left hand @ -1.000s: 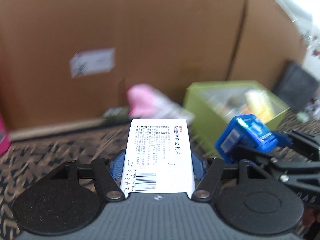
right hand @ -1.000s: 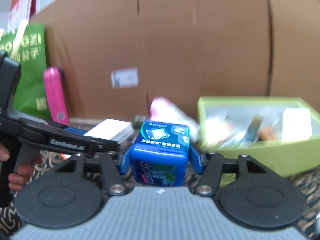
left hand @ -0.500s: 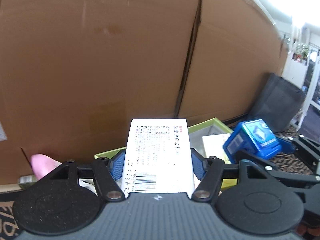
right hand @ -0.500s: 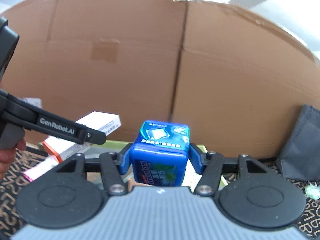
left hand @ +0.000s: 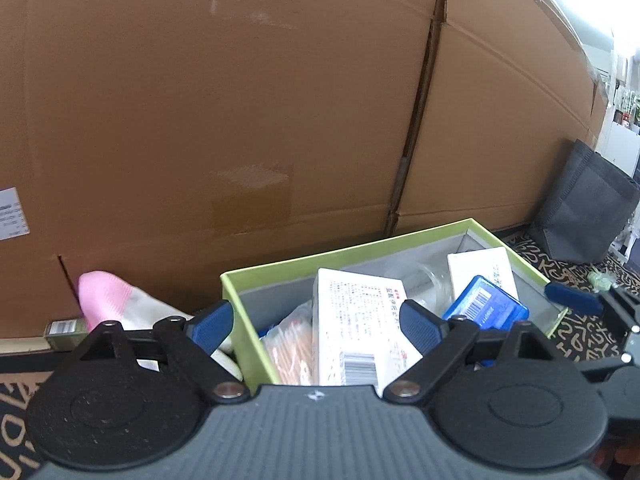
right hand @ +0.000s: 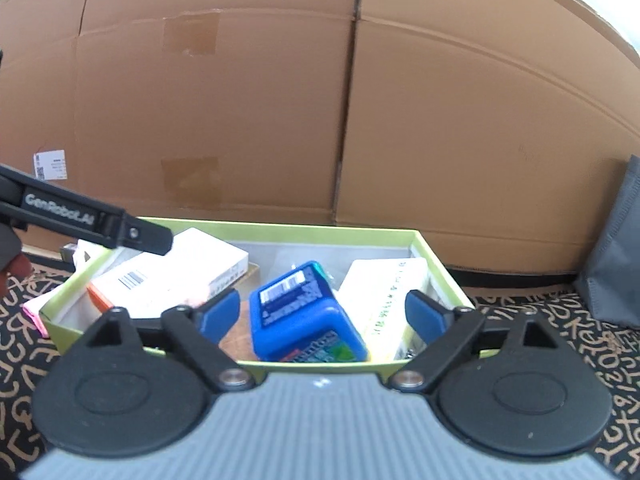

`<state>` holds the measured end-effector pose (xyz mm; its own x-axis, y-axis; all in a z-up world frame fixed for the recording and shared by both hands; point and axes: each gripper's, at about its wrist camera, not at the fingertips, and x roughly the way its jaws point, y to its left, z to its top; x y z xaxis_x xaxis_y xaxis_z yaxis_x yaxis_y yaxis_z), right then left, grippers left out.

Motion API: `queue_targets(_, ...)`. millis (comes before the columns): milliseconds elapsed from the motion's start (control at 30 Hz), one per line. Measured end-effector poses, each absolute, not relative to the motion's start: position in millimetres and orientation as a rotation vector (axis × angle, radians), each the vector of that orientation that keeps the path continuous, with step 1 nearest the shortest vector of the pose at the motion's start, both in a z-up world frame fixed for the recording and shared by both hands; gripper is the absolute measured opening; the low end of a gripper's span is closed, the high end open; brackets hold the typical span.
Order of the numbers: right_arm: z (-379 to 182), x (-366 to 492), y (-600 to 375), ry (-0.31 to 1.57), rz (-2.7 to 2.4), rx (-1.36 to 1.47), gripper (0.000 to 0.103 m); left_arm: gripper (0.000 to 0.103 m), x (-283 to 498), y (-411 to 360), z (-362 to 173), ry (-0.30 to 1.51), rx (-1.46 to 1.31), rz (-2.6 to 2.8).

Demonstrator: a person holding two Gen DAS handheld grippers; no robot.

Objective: Organize objects
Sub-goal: 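Carry white box and mint tin into lime-green box, open both tools, then move both open tools back toward the white gloves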

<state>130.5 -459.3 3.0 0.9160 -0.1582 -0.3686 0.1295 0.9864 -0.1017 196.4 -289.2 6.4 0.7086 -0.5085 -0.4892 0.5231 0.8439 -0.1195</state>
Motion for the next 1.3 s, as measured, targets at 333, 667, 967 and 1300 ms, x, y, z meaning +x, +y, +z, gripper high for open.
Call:
queue_targets(333, 33, 58, -430, 0.305, -0.137, 0.032, 0.103, 0.093, 123, -176, 8, 0.528, 0.021, -0.476)
queue_targets(667, -9, 64, -308, 0.458, 0.225, 0.03, 0.103, 0.094, 94, -66, -34, 0.587, -0.003, -0.303)
queue_targets(967, -11, 72, -242, 0.521, 0.286, -0.094, 0.096, 0.094, 106, -26, -40, 0.607, -0.07, -0.268)
queue_targets(1300, -30, 154, -218, 0.605, 0.149, -0.154, 0.08, 0.094, 136, -19, -34, 0.606, -0.069, -0.276)
